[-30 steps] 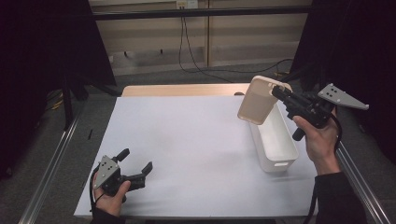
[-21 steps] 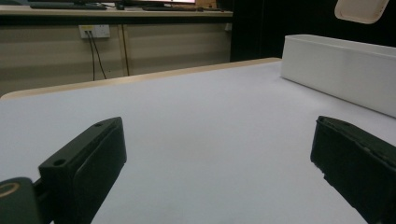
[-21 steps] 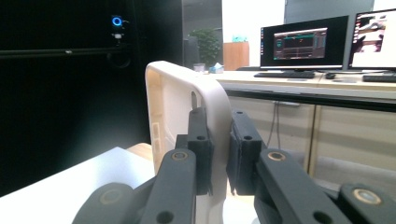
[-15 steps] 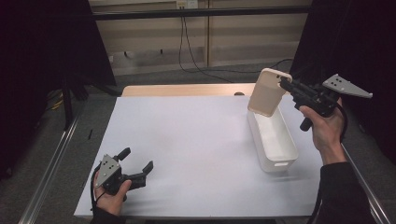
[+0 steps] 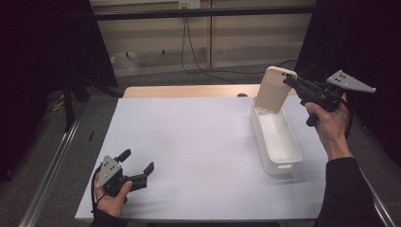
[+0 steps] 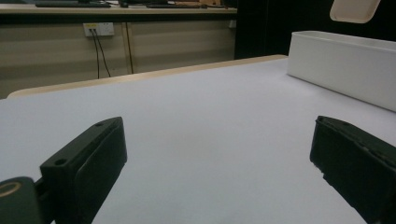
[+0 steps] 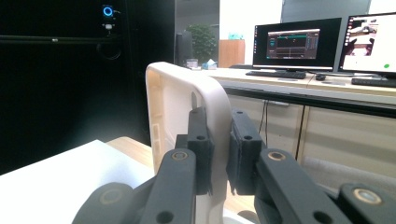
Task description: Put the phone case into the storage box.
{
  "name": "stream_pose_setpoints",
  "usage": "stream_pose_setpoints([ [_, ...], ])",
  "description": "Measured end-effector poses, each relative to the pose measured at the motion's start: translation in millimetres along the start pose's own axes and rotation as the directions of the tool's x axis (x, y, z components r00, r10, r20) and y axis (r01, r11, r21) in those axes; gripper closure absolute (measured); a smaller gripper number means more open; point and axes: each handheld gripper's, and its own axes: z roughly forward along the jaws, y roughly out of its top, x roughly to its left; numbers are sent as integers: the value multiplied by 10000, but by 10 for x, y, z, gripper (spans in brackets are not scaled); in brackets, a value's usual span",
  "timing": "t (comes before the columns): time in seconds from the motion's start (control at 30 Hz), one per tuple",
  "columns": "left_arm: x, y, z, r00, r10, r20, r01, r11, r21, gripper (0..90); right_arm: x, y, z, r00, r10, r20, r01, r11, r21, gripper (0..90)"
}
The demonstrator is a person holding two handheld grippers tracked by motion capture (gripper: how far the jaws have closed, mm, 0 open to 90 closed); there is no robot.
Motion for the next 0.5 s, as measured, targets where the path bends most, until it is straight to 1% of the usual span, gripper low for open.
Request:
stream_pose_setpoints([
  [0.07, -20, 12, -2, 10000, 67, 1, -67, 10000, -26, 40, -25, -9, 29, 9999, -88, -51, 88, 10000, -26, 811],
  [0.13, -33, 13, -2, 10000, 42, 56, -42, 10000, -54, 40, -50, -21, 68, 9999, -138, -91, 137, 9999, -30, 812],
  [0.23, -36, 17, -4, 9998, 215, 7, -215, 9998, -37, 41, -96, -40, 122, 9998, -146, -107, 146, 9999, 15, 811],
  [0.27, -33, 18, -5, 9997, 252, -7, -252, 9997, -63, 42, -107, -45, 139, 9998, -193, -71, 193, 9998, 49, 811],
  [0.3, -32, 17, -4, 9998, 192, -27, -192, 9998, -79, 42, -120, -52, 152, 9999, -161, -39, 161, 9999, 57, 811],
  [0.37, -29, 15, -5, 9997, 222, -85, -223, 9997, -53, 42, -145, -72, 178, 9999, -131, 37, 130, 9999, 66, 811],
  [0.47, -20, 18, -10, 9994, 308, -177, -310, 9995, -97, 43, -192, -120, 211, 9997, -87, 242, 81, 9997, 244, 811],
  [0.5, -13, 12, -3, 9997, 210, -141, -211, 9997, -75, 43, -209, -137, 218, 9995, -87, 305, 77, 9995, 309, 811],
])
